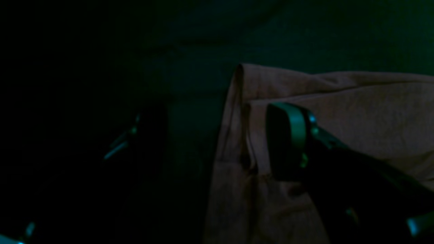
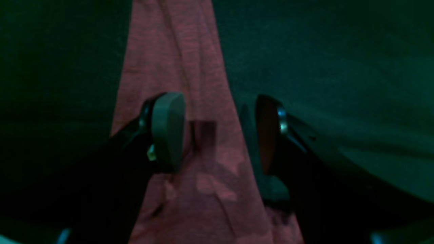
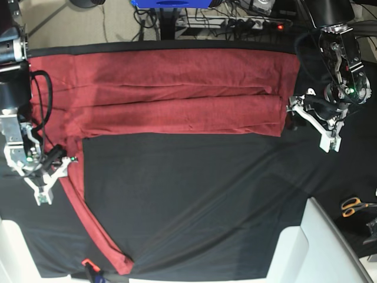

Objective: Fold the T-shirt properly
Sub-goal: 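Move the right gripper to the hanging sleeve and grasp it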

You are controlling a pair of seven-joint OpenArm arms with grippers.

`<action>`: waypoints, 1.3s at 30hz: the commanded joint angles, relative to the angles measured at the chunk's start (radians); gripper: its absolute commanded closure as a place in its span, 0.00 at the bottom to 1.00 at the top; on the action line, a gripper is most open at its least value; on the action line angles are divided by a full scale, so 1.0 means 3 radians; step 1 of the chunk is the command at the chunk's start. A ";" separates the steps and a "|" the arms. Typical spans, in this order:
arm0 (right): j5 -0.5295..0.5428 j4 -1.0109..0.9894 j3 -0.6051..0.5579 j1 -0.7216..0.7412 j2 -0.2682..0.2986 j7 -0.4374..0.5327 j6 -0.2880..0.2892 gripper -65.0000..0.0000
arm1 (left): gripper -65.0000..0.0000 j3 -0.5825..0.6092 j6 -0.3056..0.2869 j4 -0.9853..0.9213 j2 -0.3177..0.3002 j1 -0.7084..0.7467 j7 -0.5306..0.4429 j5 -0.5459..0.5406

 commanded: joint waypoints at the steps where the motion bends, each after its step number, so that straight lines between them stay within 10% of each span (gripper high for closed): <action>1: 0.0011 0.0050 0.0014 0.0098 0.0062 0.0069 -0.0036 0.52 | 0.32 -0.0013 -0.0016 0.0022 -0.0043 -0.0037 -0.0056 -0.0030; 8: 0.0011 0.0029 0.0014 0.0134 0.0036 0.0058 -0.0036 0.72 | 0.32 -0.0013 -0.0016 -0.0009 -0.0043 -0.0052 -0.0056 -0.0030; 18: 0.0011 0.0029 0.0009 0.0170 -0.0040 0.0053 -0.0031 0.53 | 0.32 -0.0013 -0.0016 -0.0009 -0.0048 -0.0052 -0.0061 -0.0030; 39: 0.0011 -0.0262 0.0009 0.0282 -0.0189 0.0069 -0.0026 0.54 | 0.32 -0.0018 -0.0016 -0.0009 -0.0053 -0.0052 -0.0061 -0.0030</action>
